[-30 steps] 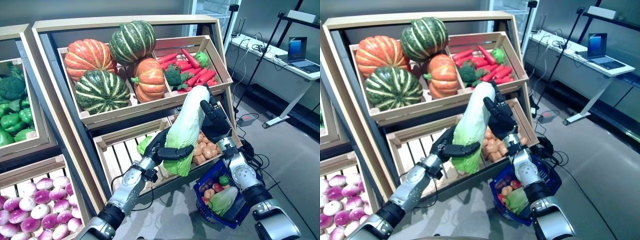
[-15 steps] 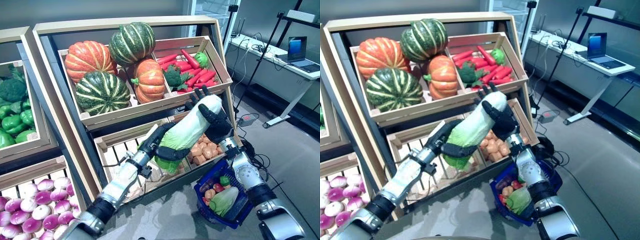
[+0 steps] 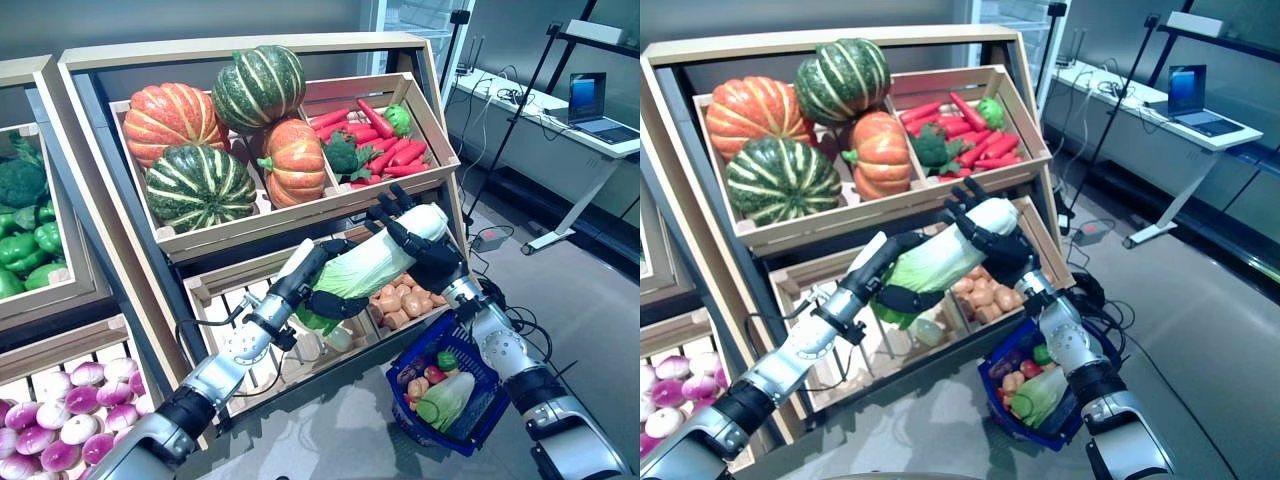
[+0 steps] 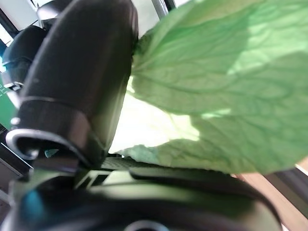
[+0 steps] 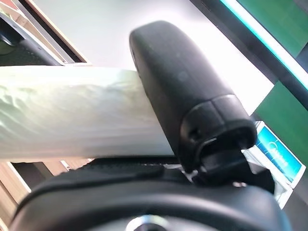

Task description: Put vegetables into the basket

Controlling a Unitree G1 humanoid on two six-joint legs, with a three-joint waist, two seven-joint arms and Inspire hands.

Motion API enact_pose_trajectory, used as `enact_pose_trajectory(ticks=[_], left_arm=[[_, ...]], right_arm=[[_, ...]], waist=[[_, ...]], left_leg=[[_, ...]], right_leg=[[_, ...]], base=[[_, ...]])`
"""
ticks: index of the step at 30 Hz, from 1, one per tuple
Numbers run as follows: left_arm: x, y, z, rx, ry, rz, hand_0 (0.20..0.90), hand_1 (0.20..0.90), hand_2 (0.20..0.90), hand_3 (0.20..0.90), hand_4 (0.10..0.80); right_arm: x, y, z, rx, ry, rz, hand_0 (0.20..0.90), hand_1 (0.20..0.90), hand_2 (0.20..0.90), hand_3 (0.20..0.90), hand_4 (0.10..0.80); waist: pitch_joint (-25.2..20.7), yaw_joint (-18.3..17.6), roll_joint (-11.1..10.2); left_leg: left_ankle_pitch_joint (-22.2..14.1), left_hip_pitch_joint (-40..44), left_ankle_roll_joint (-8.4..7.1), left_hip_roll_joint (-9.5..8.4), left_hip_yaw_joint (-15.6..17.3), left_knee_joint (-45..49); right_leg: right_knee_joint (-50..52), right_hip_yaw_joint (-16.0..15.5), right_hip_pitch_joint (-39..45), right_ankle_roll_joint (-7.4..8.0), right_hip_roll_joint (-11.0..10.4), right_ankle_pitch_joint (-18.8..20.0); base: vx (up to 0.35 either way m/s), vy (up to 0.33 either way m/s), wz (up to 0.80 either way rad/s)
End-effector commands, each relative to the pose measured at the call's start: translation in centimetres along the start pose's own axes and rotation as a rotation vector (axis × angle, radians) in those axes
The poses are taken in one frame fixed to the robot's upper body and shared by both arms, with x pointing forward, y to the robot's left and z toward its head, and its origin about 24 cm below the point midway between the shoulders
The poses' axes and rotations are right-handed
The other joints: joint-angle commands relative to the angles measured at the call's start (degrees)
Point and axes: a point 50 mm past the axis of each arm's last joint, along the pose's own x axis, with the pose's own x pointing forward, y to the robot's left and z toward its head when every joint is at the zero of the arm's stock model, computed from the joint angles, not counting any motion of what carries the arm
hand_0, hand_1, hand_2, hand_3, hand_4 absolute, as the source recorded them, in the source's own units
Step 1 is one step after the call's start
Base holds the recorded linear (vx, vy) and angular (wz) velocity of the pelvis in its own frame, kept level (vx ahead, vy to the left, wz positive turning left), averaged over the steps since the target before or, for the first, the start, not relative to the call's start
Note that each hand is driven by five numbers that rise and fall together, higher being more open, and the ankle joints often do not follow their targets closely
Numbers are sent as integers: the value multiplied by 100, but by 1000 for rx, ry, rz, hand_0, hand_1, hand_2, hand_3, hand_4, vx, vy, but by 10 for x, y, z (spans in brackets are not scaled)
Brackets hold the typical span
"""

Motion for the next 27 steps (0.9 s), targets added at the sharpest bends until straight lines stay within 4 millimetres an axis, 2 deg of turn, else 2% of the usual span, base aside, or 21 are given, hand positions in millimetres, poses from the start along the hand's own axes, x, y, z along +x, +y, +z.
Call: enact_pose_trajectory(ticks=[1, 9, 10, 11, 12, 14, 17, 18, 19, 20, 22, 25, 27], left_arm=[[33, -26, 85, 91, -505, -171, 300, 300, 300, 300, 400], [35, -26, 79, 27, -451, -148, 300, 300, 300, 300, 400], [34, -27, 77, 20, -436, -147, 382, 382, 382, 382, 455], [34, -27, 72, 9, -411, -147, 709, 709, 709, 709, 673], [33, -27, 70, 2, -396, -150, 900, 900, 900, 900, 800], [32, -29, 62, -19, -344, -163, 900, 900, 900, 900, 800], [28, -34, 39, -63, -204, -172, 900, 900, 900, 900, 800], [28, -34, 39, -63, -204, -172, 900, 900, 900, 900, 800], [23, -36, 23, -56, -119, -153, 900, 900, 900, 900, 800], [24, -36, 23, -56, -119, -152, 900, 900, 900, 900, 800], [16, -37, -2, -25, 6, -128, 900, 900, 900, 900, 800], [8, -34, -22, -39, 119, -90, 900, 900, 900, 900, 800], [-9, -21, -51, -29, 260, -12, 900, 900, 900, 900, 800]], right_arm=[[63, 61, 35, -24, -121, 334, 300, 300, 300, 300, 400], [65, 62, 42, 2, -198, 303, 300, 300, 300, 300, 400], [64, 61, 43, 3, -209, 299, 300, 300, 300, 300, 400], [64, 61, 45, 3, -224, 294, 300, 300, 300, 300, 400], [64, 60, 46, 3, -231, 292, 300, 300, 300, 300, 400], [63, 59, 50, 1, -250, 281, 300, 300, 300, 300, 400], [61, 57, 56, -23, -271, 255, 300, 300, 300, 300, 400], [61, 56, 56, -23, -271, 254, 300, 300, 300, 300, 400], [58, 51, 59, -81, -255, 212, 300, 300, 300, 300, 400], [58, 51, 59, -82, -254, 211, 300, 300, 300, 300, 400], [53, 40, 65, -152, -228, 126, 300, 300, 300, 300, 400], [45, 29, 70, -200, -202, 56, 300, 300, 300, 300, 400], [23, 3, 79, -245, -161, -83, 300, 300, 300, 300, 400]], waist=[[-314, -3, 27], [-311, -4, 32], [-310, -5, 33], [-309, -3, 35], [-307, -4, 33], [-302, -5, 33], [-281, -7, 30], [-282, -6, 31], [-280, -16, 20], [-282, -15, 23], [-281, -50, -2], [-276, -84, -22], [-243, -139, -40]], left_leg=[[-527, 151, 106, -5, -32, 6], [-529, 149, 101, -1, -34, 6], [-531, 150, 101, 0, -33, 6], [-532, 147, 99, 4, -32, 6], [-531, 146, 98, 6, -29, 6], [-532, 142, 97, 10, -18, 6], [-524, 135, 93, 17, 2, 6], [-525, 136, 93, 17, 2, 6], [-523, 135, 89, 21, 21, 6], [-523, 134, 89, 21, 23, 6], [-513, 137, 85, 27, 52, 6], [-494, 133, 81, 40, 100, 6], [-462, 136, 79, 69, 172, 6]], right_leg=[[217, 25, -108, -284, -91, 17], [199, 33, -111, -288, -81, 31], [195, 34, -110, -288, -79, 33], [192, 36, -116, -287, -78, 35], [192, 38, -119, -287, -77, 36], [191, 45, -128, -287, -75, 38], [175, 53, -138, -285, -67, 57], [174, 53, -138, -285, -67, 58], [169, 60, -143, -280, -64, 65], [168, 61, -144, -280, -64, 66], [170, 91, -165, -276, -62, 84], [180, 115, -192, -272, -62, 97], [208, 146, -231, -276, -58, 113]], base=[[0, 0, 0], [0, 0, 0], [0, 0, 0], [0, 0, 0], [0, 0, 0], [0, 0, 0], [0, 0, 0], [0, 0, 0], [0, 0, 0], [22, -14, -6], [20, -9, -10], [12, -11, -9], [35, -23, -10]])
